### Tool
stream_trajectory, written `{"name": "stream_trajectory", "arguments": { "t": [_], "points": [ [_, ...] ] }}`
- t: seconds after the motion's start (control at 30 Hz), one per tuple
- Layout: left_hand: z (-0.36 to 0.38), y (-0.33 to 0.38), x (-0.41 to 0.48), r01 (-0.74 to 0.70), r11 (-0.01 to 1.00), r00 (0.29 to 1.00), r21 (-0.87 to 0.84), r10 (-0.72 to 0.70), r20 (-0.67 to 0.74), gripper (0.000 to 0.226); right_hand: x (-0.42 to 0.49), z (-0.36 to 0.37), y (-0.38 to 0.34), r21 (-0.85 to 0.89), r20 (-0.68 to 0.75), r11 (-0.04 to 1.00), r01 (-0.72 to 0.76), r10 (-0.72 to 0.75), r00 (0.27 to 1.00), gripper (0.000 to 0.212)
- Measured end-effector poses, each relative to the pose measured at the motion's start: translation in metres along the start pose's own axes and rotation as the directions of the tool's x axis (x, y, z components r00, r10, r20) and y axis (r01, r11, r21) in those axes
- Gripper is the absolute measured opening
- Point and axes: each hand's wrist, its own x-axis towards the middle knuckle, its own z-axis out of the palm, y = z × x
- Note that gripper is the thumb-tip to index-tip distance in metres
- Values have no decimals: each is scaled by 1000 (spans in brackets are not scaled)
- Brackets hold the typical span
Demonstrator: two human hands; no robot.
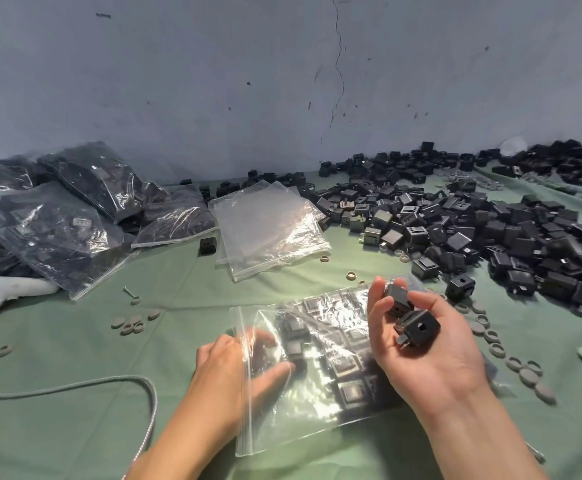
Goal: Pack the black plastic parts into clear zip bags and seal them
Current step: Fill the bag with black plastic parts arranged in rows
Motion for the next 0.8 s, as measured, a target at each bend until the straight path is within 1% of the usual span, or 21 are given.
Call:
{"name": "stream_trajectory", "arguments": {
  "t": [0.03, 0.1, 0.17, 0.23, 0.3, 0.37, 0.4, 0.43, 0.47, 0.5, 0.53, 0.6, 0.63, 0.67, 0.7, 0.73, 0.77, 0.8],
  "points": [
    [1, 2, 2, 19, 1000, 1000, -9, -19, -18, 39, 2, 1, -1, -3, -1, 1000, -3, 3, 1000, 23],
    [4, 4, 5, 9, 1000, 999, -10, -9, -37, 41, 6, 3, -2, -20, 3, 1000, -3, 3, 1000, 24],
    [6, 4, 7, -3, 1000, 1000, -1, 3, -4, 46, 12, 4, -2, -49, 11, 999, 6, -6, 1000, 28],
    [5, 5, 7, 14, 1000, 999, -11, -13, 31, 48, 16, 5, -2, -84, 20, 996, 8, -6, 1000, 29],
    [2, 7, 5, 16, 998, 999, -54, -13, 41, 42, 18, 6, -2, -121, 31, 993, -8, 11, 999, 29],
    [-5, 8, 0, 20, 995, 998, -98, -14, 63, 36, 19, 6, -2, -162, 55, 986, -34, 43, 998, 35],
    [-10, 9, -2, 5, 995, 998, -97, 1, 60, 26, 19, 6, -2, -184, 65, 982, -44, 57, 996, 38],
    [-14, 7, -3, -9, 996, 998, -90, 14, 56, 9, 20, 5, -2, -208, 71, 977, -51, 67, 995, 41],
    [-19, 5, -4, -22, 996, 1000, -85, 24, 20, 16, 21, 4, -2, -238, 77, 970, -55, 75, 994, 43],
    [-23, 2, -5, -22, 996, 998, -90, 17, -60, 27, 21, 3, -2, -275, 85, 960, -60, 86, 993, 43],
    [-28, 0, -8, -7, 993, 987, -115, -11, -159, 31, 21, 2, -2, -324, 105, 944, -57, 95, 990, 43],
    [-36, 2, -12, 4, 979, 931, -202, -77, -358, 22, 19, 0, 1, -461, 191, 887, -8, 108, 976, 43],
    [-38, 5, -15, -21, 964, 901, -267, -98, -422, 18, 17, -1, 4, -547, 247, 836, 42, 114, 962, 45],
    [-40, 11, -18, -55, 937, 895, -344, -106, -433, 15, 15, -1, 8, -635, 298, 766, 107, 115, 948, 48],
    [-41, 19, -21, -88, 898, 906, -432, -108, -408, 13, 13, 0, 13, -710, 338, 682, 176, 112, 934, 51],
    [-41, 28, -24, -110, 832, 931, -544, -105, -349, 16, 10, 1, 19, -767, 371, 596, 239, 107, 923, 51],
    [-41, 37, -27, -118, 738, 958, -664, -92, -272, 22, 8, 2, 26, -805, 398, 518, 289, 109, 911, 49],
    [-40, 44, -30, -93, 638, 979, -764, -81, -186, 27, 5, 2, 34, -828, 421, 456, 326, 121, 899, 46]
  ]
}}
